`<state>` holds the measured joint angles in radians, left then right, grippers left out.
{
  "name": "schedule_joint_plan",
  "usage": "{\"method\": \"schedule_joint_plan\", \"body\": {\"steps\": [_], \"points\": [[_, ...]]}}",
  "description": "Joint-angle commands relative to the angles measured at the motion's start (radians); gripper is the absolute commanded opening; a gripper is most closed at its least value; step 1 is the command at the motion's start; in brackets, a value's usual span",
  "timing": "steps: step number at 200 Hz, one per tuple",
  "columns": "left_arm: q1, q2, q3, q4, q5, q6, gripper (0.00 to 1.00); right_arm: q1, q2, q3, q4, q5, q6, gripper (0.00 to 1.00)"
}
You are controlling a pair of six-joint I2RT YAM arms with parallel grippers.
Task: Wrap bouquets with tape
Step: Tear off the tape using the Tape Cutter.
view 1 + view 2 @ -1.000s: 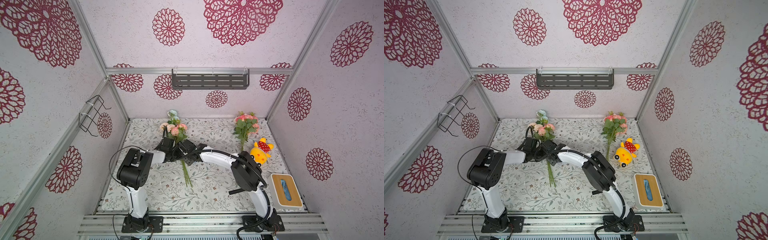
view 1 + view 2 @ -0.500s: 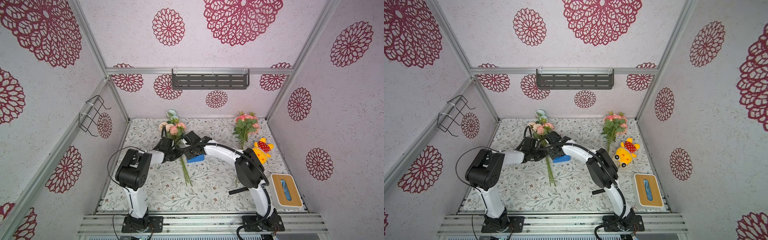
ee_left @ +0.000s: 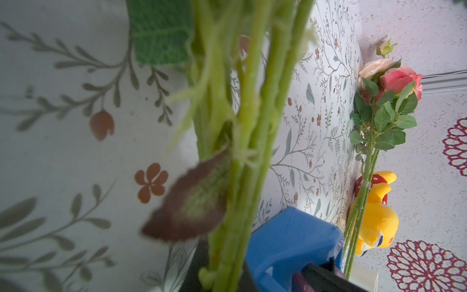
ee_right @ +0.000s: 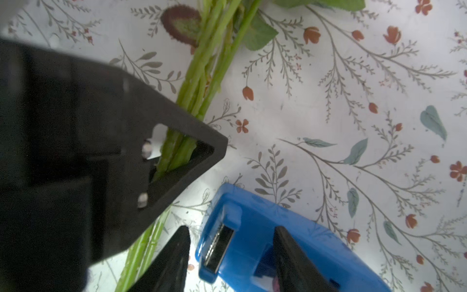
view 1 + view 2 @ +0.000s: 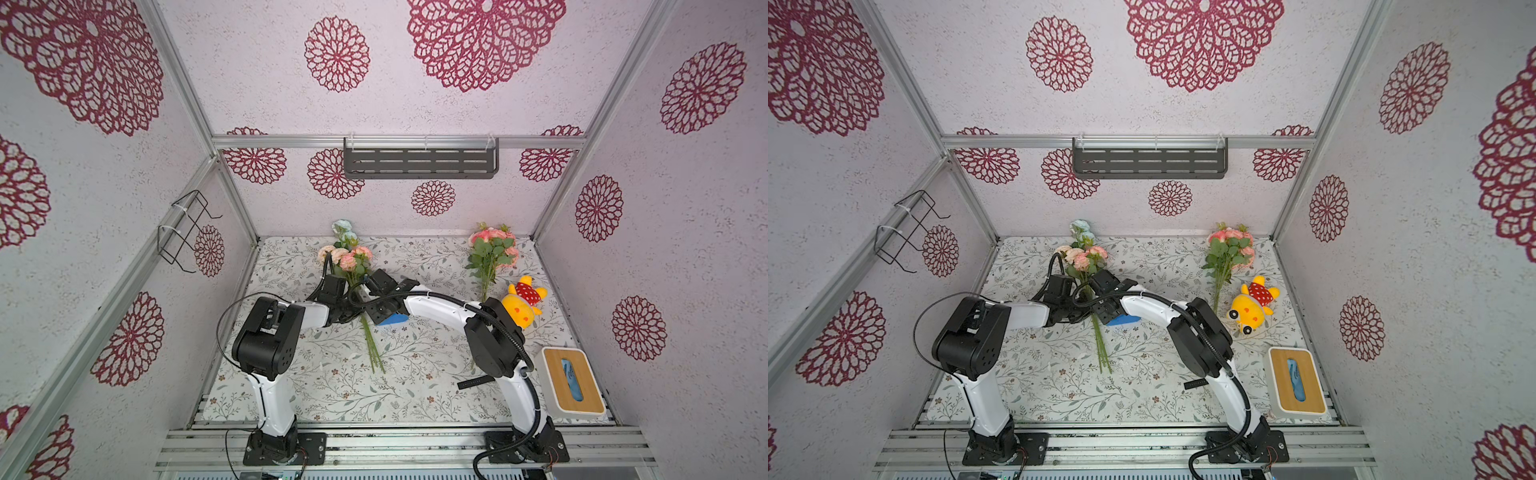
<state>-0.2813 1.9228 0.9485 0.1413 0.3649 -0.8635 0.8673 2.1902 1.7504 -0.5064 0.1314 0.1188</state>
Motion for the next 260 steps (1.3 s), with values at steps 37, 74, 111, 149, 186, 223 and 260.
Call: {"method": "schedule_joint_plan", "body": {"steps": [37,74,111,149,186,223,260], "points": [[0.005,0.013,-0.007,0.019,-0.009,0.021,0.0,0.011,0.083,0.064,-0.158,0.178,-0.017,0.55],[0.005,0.014,-0.011,0.01,-0.013,0.025,0.0,0.012,0.062,0.044,-0.142,0.105,0.011,0.52],[0.006,0.031,-0.005,0.006,-0.015,0.029,0.0,0.002,-0.047,0.011,-0.036,-0.034,0.005,0.56],[0.007,0.031,-0.004,0.01,-0.014,0.029,0.0,-0.034,-0.054,0.047,-0.011,-0.069,0.037,0.57],[0.007,0.031,-0.003,0.014,-0.01,0.03,0.0,-0.044,-0.014,0.068,-0.022,-0.063,0.019,0.56],[0.006,0.031,-0.008,0.016,-0.011,0.029,0.0,-0.033,0.017,0.06,-0.03,-0.049,0.012,0.55],[0.007,0.028,-0.01,0.017,-0.01,0.029,0.0,-0.009,0.053,0.064,-0.088,0.063,-0.019,0.54]]}}
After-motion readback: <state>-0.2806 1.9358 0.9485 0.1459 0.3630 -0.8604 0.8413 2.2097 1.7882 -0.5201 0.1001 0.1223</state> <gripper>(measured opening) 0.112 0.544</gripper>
